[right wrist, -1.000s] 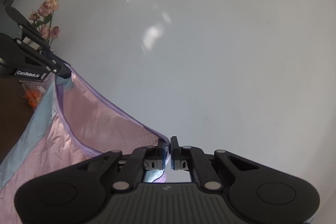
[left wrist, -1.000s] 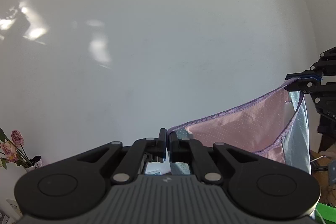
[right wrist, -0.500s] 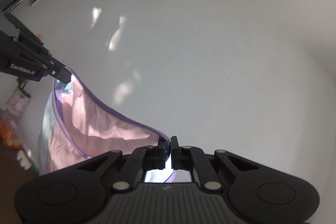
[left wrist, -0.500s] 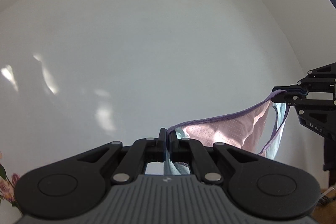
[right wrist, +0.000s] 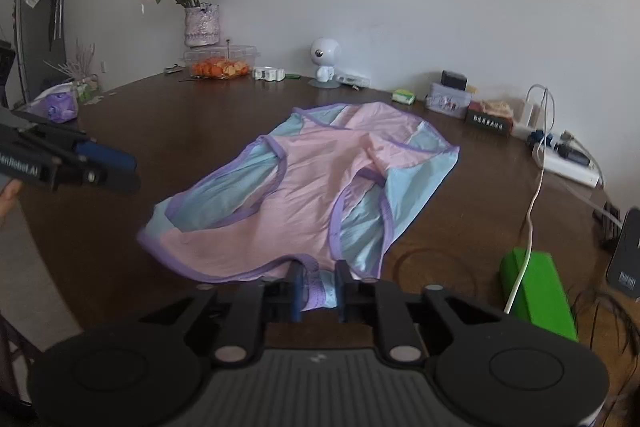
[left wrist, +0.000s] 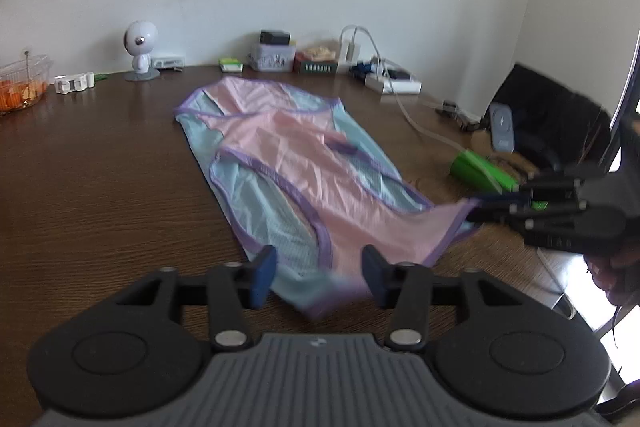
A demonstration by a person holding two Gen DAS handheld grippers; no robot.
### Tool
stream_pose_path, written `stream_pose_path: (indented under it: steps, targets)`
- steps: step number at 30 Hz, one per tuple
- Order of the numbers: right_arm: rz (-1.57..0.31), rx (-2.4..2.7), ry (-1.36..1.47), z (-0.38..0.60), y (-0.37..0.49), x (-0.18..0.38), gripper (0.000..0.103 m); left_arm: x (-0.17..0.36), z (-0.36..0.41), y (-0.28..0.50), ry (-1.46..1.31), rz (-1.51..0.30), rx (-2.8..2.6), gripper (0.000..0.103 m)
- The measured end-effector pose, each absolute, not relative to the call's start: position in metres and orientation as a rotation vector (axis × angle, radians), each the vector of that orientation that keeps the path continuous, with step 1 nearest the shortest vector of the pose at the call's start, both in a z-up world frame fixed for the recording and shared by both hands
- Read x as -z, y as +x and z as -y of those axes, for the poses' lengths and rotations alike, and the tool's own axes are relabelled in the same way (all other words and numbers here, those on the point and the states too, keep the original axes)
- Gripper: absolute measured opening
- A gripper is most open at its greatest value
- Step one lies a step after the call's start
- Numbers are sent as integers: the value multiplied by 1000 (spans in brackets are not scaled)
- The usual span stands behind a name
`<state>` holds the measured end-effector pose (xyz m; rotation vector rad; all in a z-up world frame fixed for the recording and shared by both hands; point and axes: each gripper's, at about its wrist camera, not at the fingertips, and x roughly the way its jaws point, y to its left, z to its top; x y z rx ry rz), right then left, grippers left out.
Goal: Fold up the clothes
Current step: 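Lower the garment flat onto the table with both grippers, then release the garment from both grippers and pull them back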
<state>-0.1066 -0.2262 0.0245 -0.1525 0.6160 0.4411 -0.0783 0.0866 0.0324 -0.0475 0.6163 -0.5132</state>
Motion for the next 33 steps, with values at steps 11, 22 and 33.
stream_pose_path:
  steps: [11,22,33]
  targets:
    - [-587,-304,-127,221,10,-40,41,-12,-47,39,-23,-697,270,62]
    - [-681,-266,-113,203,87,5,29,15,-59,107,-64,-732,189,20]
    - [-623,-140,177,267,85,-1,2,2,-101,93,-203,-694,87,4]
